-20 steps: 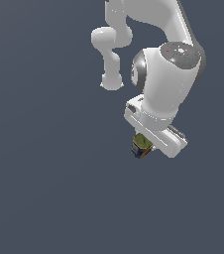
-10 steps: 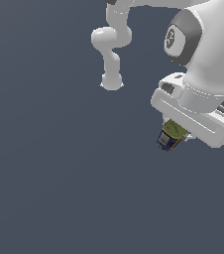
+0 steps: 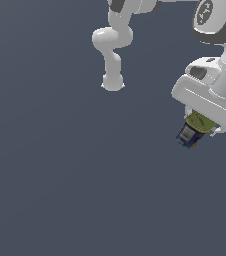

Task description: Pick up the object and move it to a goal position.

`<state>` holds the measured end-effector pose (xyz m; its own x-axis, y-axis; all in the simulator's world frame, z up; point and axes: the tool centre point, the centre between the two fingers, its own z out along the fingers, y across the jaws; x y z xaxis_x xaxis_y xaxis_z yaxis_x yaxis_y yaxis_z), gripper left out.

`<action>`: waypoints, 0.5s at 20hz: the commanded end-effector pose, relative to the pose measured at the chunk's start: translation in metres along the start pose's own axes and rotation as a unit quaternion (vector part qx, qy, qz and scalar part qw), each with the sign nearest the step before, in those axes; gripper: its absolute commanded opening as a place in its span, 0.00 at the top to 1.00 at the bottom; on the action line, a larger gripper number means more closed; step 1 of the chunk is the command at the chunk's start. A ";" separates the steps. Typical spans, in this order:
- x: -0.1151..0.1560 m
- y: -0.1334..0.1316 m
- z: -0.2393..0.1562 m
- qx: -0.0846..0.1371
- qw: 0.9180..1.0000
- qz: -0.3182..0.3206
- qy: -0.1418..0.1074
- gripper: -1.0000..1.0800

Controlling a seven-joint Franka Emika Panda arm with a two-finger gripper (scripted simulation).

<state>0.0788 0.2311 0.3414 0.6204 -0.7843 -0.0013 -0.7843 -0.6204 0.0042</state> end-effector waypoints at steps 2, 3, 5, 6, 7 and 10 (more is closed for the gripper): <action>-0.004 -0.006 -0.010 0.002 1.000 0.000 0.001 1.00; -0.005 -0.007 -0.012 0.002 1.000 0.000 0.001 1.00; -0.007 -0.009 -0.014 0.002 1.000 0.000 0.001 1.00; -0.007 -0.010 -0.015 0.002 1.000 0.000 0.001 1.00; -0.008 -0.011 -0.016 0.002 1.000 0.000 0.001 1.00; -0.008 -0.012 -0.017 0.002 1.000 0.000 0.001 1.00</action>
<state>0.0825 0.2444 0.3549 0.6203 -0.7843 -0.0017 -0.7843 -0.6203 0.0047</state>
